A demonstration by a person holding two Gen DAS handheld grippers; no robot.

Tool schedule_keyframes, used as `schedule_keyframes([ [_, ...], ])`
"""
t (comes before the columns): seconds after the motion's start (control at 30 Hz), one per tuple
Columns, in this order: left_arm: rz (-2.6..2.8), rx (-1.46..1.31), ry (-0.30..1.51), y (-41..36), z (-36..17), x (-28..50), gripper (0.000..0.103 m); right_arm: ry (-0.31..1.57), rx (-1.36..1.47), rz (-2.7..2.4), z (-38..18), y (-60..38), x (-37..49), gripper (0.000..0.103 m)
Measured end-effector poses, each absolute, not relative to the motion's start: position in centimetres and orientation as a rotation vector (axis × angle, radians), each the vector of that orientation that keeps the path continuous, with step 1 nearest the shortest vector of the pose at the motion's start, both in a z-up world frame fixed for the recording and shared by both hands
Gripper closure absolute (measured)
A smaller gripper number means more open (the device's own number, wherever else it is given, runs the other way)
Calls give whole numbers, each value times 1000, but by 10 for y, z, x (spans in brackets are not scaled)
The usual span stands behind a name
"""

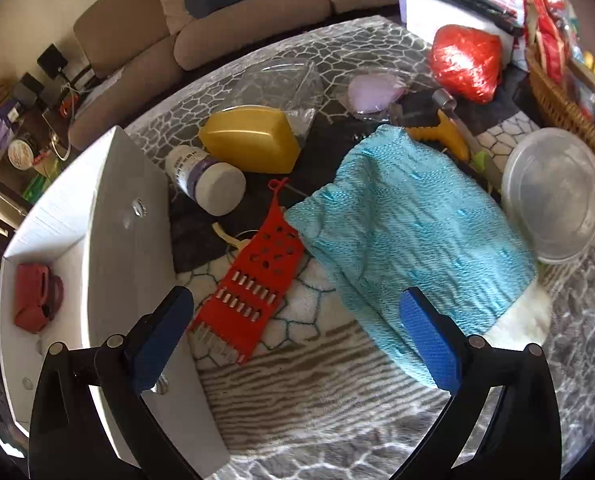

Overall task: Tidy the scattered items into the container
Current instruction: 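Move both tools toward the teal knitted sleeve with the white cuff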

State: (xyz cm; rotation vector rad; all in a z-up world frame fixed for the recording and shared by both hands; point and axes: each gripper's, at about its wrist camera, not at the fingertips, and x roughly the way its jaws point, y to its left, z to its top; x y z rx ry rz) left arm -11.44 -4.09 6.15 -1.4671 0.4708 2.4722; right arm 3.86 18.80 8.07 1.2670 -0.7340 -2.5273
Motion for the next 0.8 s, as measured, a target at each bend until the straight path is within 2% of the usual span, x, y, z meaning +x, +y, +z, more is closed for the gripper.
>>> schedule_keyframes([
  [0.1,2423,-1476,251,-44,60,-100,0,-784,1255,-2461,76,185,31,3],
  [0.17,2396,-1488,166,-46,53,-85,0,-776,1261,-2404,73,174,24,21],
  [0.23,2376,-1510,101,-49,46,-71,0,-735,1289,-2361,68,157,14,28],
  [0.4,2370,-1556,2,-59,32,-46,0,-616,1297,-2393,60,128,-14,28],
  [0.43,2364,-1569,-24,-62,29,-43,0,-607,1307,-2393,56,125,-20,35],
  [0.47,2354,-1584,-57,-65,27,-39,0,-609,1321,-2377,52,122,-25,55],
  [0.5,2338,-1596,-91,-67,24,-36,0,-614,1337,-2355,47,119,-29,67],
  [0.53,2324,-1604,-118,-70,22,-33,0,-610,1351,-2341,43,116,-30,85],
  [0.63,2303,-1613,-161,-76,20,-22,0,-596,1351,-2315,41,113,-28,90],
  [0.8,2295,-1611,-226,-90,24,3,0,-698,1283,-2227,55,121,-5,92],
])
